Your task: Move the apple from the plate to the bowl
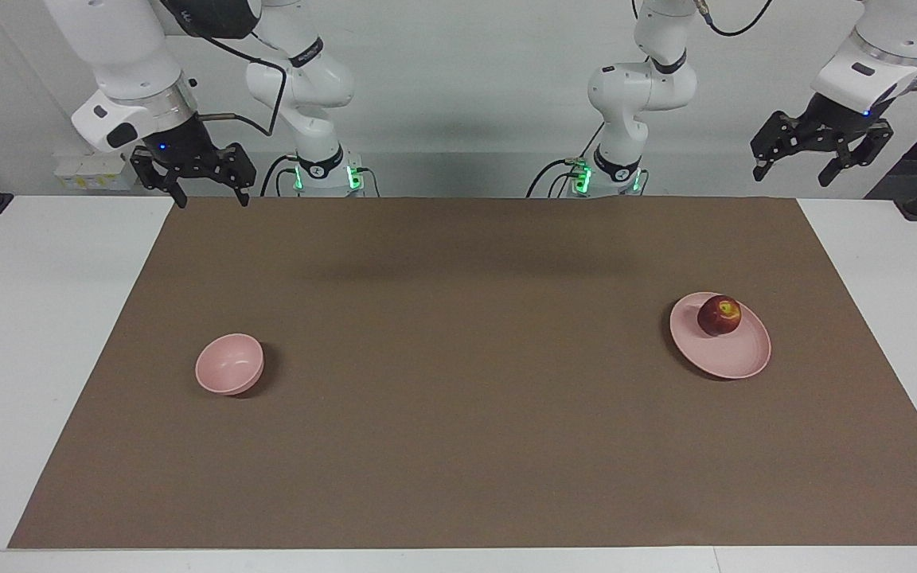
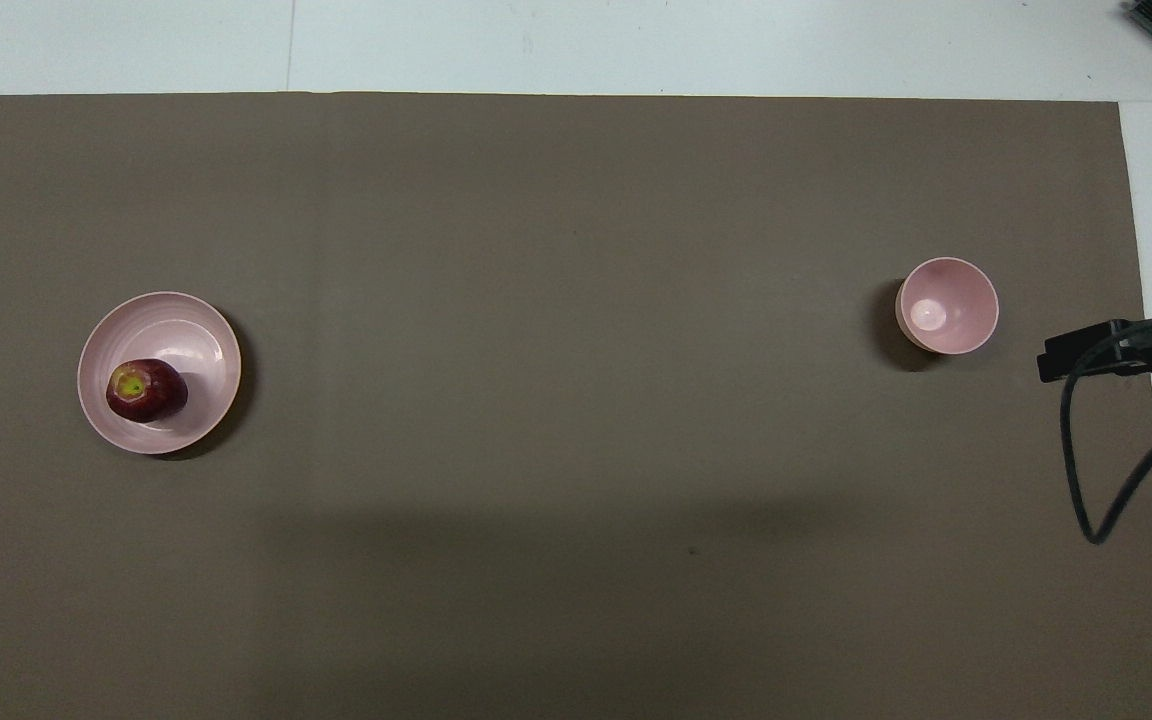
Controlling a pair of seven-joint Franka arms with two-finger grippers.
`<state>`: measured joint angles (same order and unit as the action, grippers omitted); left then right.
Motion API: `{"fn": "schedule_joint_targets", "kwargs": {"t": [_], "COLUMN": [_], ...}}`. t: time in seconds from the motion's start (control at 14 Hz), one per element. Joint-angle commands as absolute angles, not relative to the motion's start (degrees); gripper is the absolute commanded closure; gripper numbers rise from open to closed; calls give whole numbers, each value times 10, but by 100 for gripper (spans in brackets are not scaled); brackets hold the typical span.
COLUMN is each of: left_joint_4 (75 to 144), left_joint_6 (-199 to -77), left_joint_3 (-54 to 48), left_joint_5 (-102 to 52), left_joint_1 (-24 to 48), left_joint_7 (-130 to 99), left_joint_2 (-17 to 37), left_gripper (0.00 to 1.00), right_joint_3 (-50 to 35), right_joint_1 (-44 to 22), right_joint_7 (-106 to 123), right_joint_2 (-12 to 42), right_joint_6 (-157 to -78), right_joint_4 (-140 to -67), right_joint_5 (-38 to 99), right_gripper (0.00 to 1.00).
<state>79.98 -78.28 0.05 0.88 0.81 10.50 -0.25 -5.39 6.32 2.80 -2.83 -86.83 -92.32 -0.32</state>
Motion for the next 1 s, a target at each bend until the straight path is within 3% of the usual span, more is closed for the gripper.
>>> {"fn": "schedule_joint_targets", "kwargs": {"t": [0.0, 0.5, 0.93], "left_joint_4": [817, 825, 884], "left_joint_6": [-789, -794, -845], "left_joint_3": [-4, -4, -1], "left_joint_5": [14, 14, -3], "left_joint_1": [1, 1, -28], "left_joint_7": [101, 107, 149], "left_joint_2": [-18, -22, -40], "left_gripper": [0, 0, 0], "right_joint_3": [-55, -55, -54], "right_joint_1": [67, 67, 69], "right_joint_7": [44, 44, 44], "right_joint_2": [-25, -25, -25], "right_joint_6": [-872, -872, -872], "right_joint_4": [-918, -918, -918], "right_joint_5": [-1, -1, -1], "right_gripper": [0, 0, 0]}}
